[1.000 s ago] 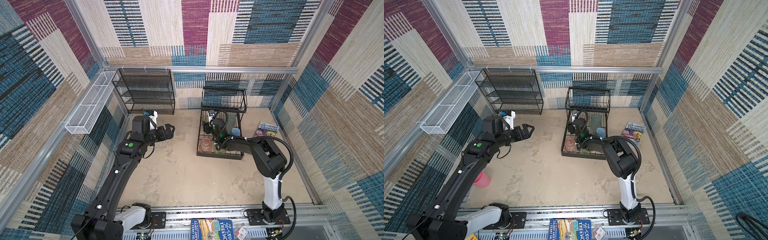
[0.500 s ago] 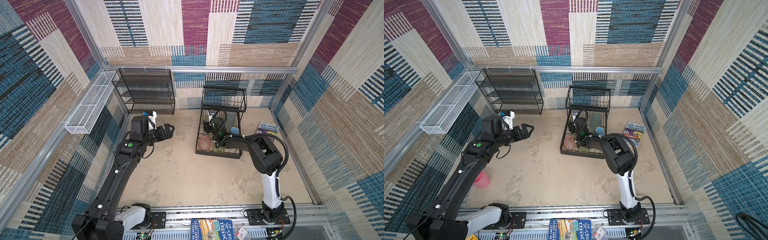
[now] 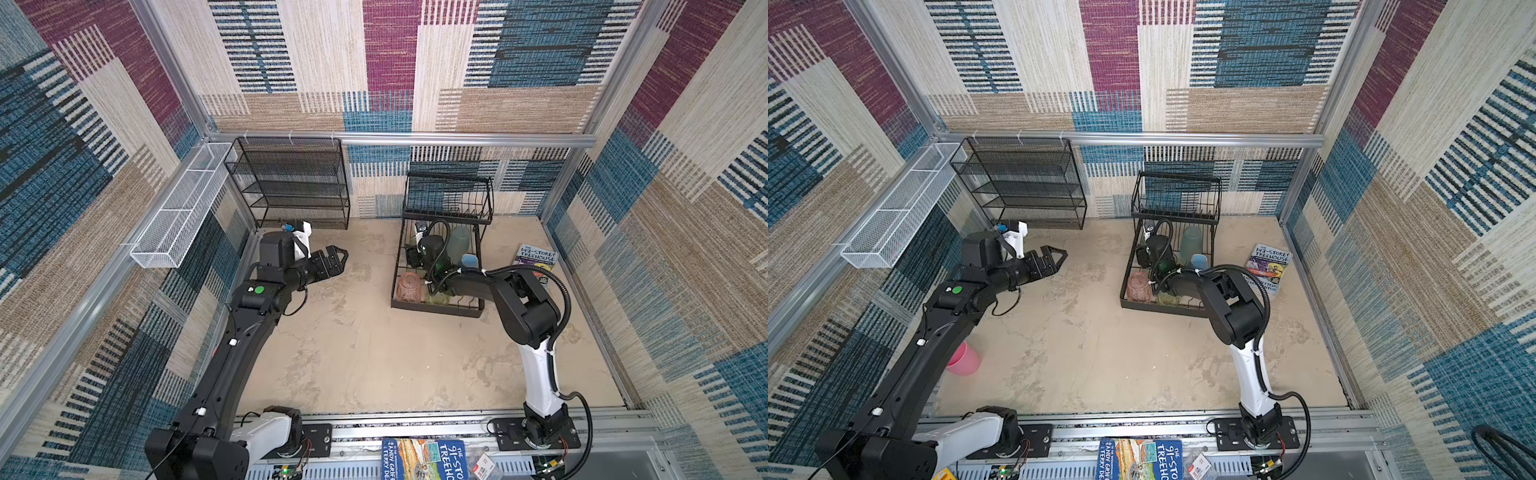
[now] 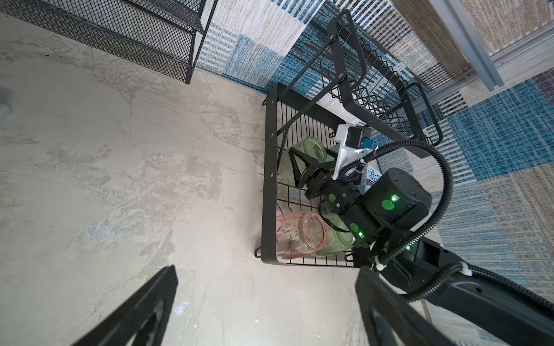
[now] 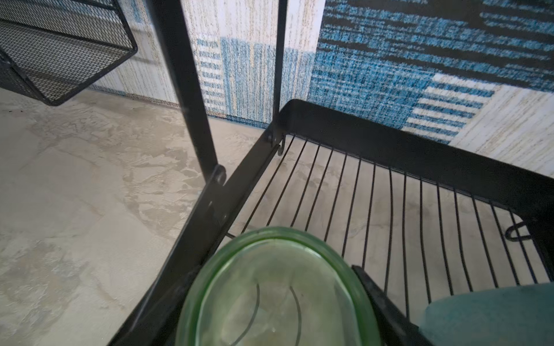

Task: Load cups into a dish rack
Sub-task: Place the cup upside down at the dish rack.

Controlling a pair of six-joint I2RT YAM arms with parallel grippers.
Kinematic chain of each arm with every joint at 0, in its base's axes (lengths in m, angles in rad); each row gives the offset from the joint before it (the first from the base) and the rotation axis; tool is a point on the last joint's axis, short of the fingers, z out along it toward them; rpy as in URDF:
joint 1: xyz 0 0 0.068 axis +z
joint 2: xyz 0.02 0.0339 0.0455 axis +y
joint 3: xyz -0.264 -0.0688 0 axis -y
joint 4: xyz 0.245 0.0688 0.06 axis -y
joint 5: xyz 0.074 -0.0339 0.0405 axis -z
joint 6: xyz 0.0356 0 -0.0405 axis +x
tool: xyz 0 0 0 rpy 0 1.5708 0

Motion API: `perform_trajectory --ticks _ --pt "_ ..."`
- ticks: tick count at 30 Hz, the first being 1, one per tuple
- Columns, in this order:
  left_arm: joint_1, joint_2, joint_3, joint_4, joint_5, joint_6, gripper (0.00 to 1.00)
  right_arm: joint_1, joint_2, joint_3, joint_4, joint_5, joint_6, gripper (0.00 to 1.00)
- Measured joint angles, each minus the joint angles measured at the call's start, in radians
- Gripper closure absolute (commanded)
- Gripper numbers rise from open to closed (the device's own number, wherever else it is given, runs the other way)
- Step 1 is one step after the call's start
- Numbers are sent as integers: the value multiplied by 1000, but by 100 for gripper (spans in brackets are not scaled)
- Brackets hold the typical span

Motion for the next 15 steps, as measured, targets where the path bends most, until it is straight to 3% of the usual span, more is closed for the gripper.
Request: perform_trajectory --ticks 15 --pt "24 -1 -9 8 22 -16 3 0 -1 0 -7 0 6 16"
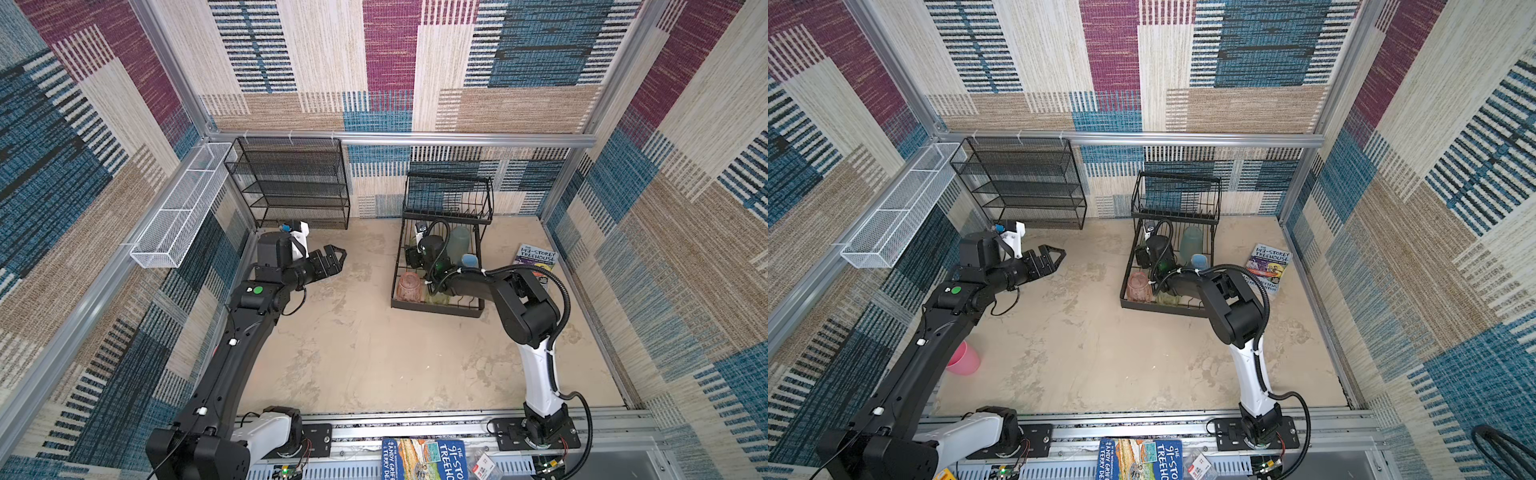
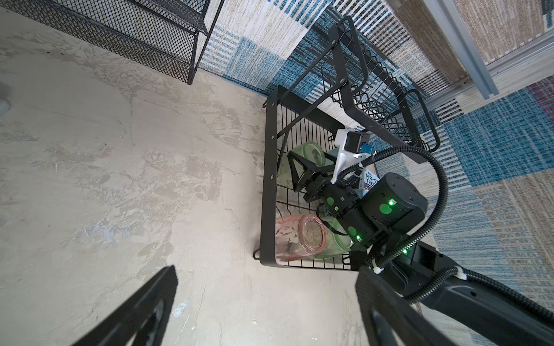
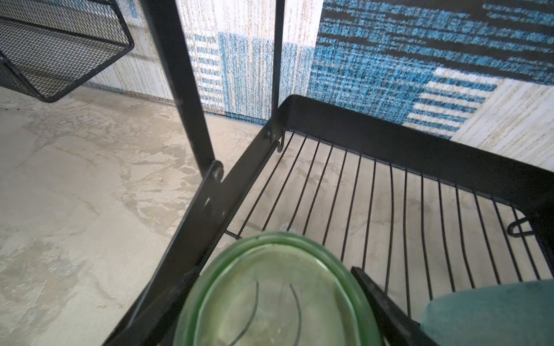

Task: Load cups into a dish rack
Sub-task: Place the cup upside down at the dish rack.

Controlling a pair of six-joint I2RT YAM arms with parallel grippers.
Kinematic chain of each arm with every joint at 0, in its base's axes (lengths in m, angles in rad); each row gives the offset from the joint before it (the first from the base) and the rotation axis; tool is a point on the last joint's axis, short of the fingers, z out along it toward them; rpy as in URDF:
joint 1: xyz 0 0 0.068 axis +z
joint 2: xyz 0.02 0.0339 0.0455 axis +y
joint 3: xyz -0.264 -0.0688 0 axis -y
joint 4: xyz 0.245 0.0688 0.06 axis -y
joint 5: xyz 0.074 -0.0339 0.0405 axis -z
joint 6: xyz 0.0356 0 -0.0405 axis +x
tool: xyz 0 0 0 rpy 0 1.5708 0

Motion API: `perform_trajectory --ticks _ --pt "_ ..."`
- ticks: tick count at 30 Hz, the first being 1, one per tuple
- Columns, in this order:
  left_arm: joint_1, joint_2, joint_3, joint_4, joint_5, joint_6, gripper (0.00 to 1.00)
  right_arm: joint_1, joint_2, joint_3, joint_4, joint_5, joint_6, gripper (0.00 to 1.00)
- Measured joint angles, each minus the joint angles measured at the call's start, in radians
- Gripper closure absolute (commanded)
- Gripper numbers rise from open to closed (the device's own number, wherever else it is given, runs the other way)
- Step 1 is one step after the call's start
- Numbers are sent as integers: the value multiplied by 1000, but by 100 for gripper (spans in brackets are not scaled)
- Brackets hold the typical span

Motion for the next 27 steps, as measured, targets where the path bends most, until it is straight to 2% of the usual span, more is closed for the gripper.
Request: perform_trajectory --ticks 10,27 --pt "14 -3 -2 2 6 -6 1 0 -19 -7 -7 0 2 0" --pt "28 26 1 -7 -23 -6 0 1 -151 -86 -17 -43 3 0"
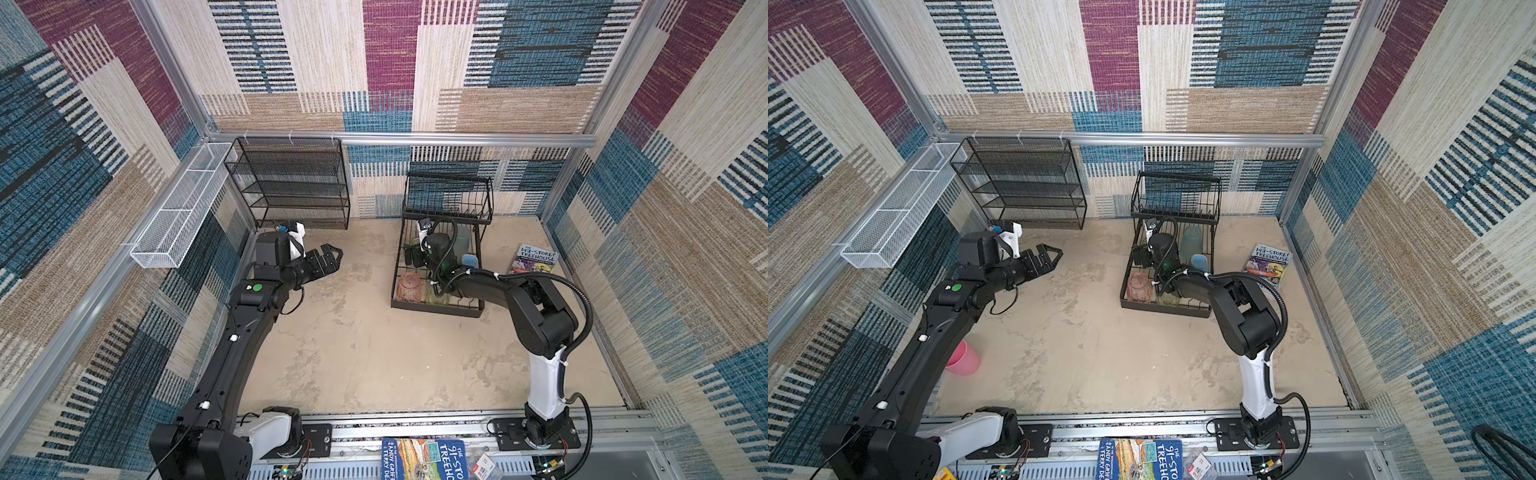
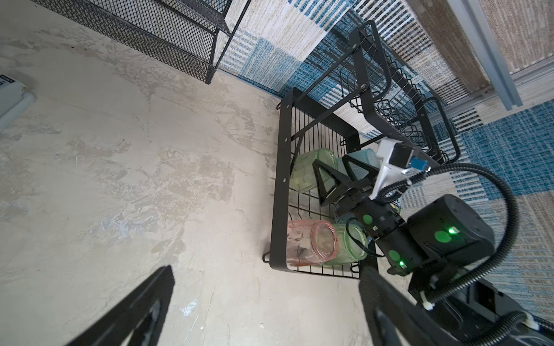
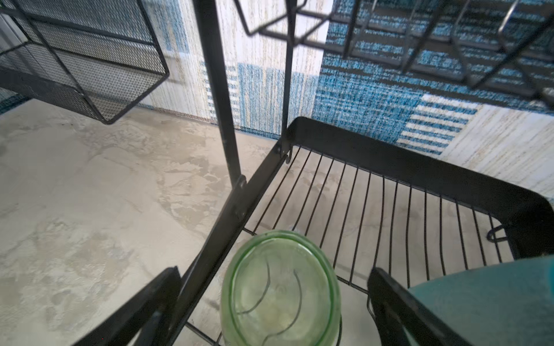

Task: Load cups into a dish rack
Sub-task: Place the cup upside down at the dish rack.

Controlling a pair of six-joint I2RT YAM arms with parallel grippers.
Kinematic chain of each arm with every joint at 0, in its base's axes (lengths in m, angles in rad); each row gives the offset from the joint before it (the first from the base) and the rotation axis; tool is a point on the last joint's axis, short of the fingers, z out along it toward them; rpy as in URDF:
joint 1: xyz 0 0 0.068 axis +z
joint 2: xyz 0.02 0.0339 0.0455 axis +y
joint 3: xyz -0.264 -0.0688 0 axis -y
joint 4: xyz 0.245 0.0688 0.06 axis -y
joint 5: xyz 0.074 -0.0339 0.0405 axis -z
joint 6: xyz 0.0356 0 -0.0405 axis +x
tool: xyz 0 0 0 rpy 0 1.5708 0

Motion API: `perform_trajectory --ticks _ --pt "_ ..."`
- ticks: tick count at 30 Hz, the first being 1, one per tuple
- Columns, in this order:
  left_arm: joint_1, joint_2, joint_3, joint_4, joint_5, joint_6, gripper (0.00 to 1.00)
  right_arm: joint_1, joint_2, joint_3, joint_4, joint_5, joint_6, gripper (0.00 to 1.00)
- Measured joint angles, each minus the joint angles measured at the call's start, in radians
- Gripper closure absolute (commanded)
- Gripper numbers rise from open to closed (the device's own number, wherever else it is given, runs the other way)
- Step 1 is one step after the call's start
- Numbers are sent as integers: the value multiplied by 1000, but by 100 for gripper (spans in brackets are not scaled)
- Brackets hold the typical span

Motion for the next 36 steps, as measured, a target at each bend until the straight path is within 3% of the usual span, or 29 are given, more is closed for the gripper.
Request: perform_trajectory --ticks 24,36 --pt "1 35 2 -23 -53 -1 2 0 -220 -219 53 -87 -5 0" --pt "-10 101 38 -102 -183 -1 4 12 -518 -359 22 -103 -27 0"
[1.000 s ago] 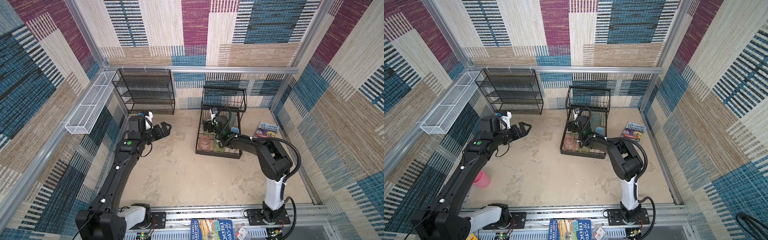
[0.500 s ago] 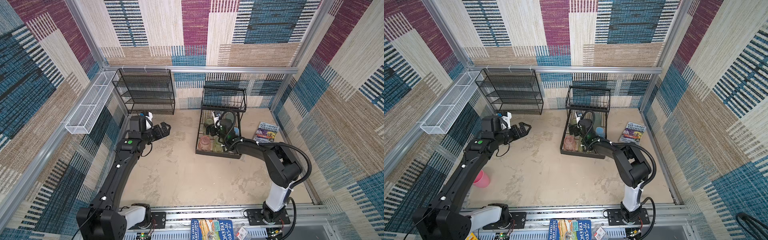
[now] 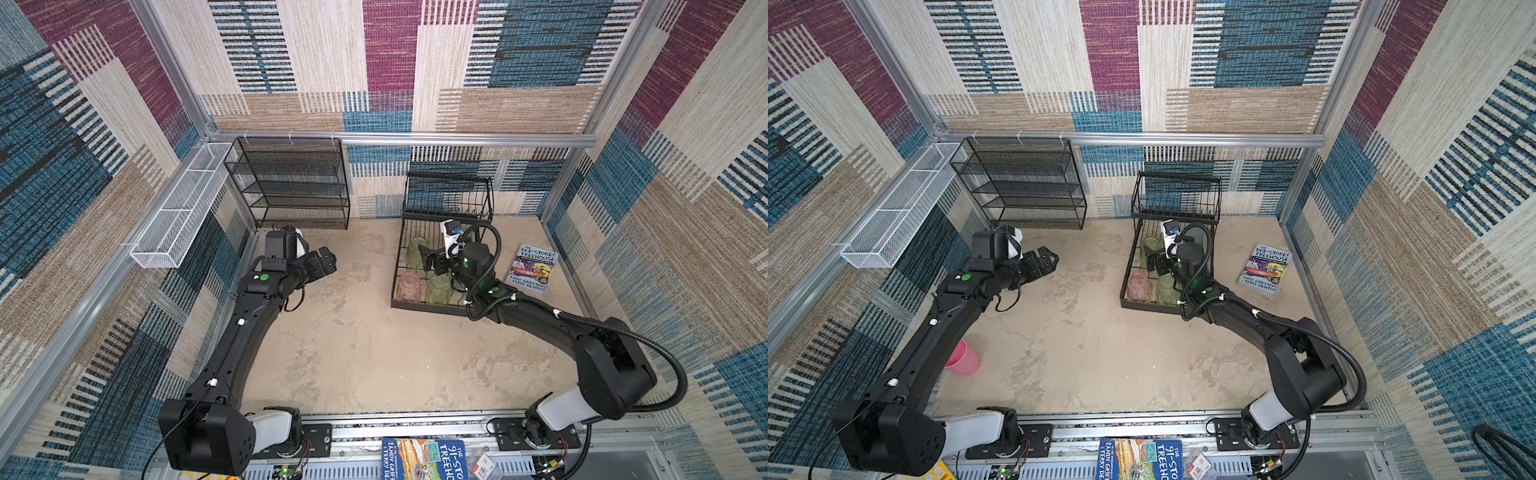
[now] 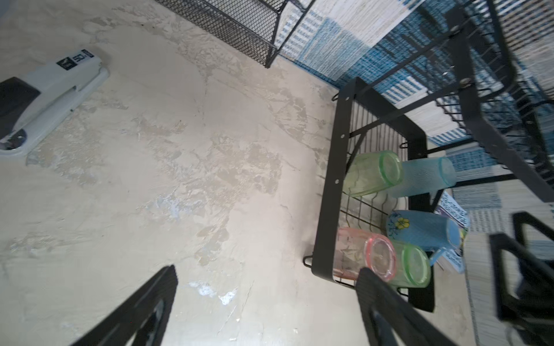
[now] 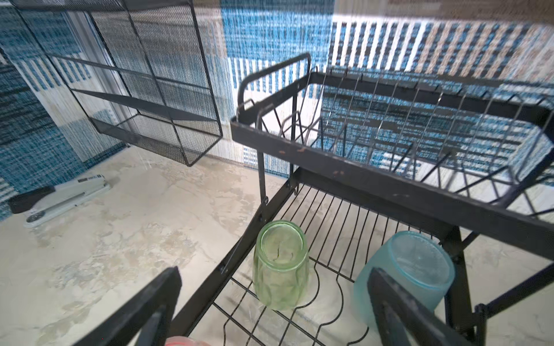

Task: Load cups into a dish rack
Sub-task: Place the cup upside down at the dish rack, then pick up the cup from the middle-left of the table.

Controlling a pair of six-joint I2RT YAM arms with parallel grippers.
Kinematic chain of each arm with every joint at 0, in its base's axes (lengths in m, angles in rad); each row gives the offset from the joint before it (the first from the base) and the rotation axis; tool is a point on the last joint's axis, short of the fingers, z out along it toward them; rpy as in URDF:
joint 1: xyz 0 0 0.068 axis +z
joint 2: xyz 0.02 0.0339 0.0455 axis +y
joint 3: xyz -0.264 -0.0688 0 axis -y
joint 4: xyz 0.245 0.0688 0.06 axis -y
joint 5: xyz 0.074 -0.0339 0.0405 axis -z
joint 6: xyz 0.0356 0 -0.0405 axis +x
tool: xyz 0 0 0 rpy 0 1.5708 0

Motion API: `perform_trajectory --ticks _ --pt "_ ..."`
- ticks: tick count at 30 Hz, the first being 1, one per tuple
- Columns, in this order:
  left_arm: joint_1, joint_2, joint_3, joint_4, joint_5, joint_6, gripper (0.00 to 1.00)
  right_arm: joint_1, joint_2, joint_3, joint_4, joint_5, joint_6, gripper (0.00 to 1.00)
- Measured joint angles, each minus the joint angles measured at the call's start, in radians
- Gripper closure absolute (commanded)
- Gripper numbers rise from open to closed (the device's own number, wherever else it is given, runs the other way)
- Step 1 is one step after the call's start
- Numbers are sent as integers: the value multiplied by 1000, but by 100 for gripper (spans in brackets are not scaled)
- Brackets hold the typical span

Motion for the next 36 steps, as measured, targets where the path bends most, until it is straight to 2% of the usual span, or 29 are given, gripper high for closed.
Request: perform_trajectory --ticks 8,19,25,36 --pt "-10 64 82 -151 -151 -2 6 119 -159 -52 -93 9 -15 0" --pt "63 -40 36 -407 -391 5 7 259 -335 -274 -62 -13 -18 3" --pt "146 -76 -5 -485 -433 -3 10 292 -379 -359 -7 -54 10 4" --pt "335 -90 -91 -522 -442 -31 16 350 -354 -389 40 -97 28 5"
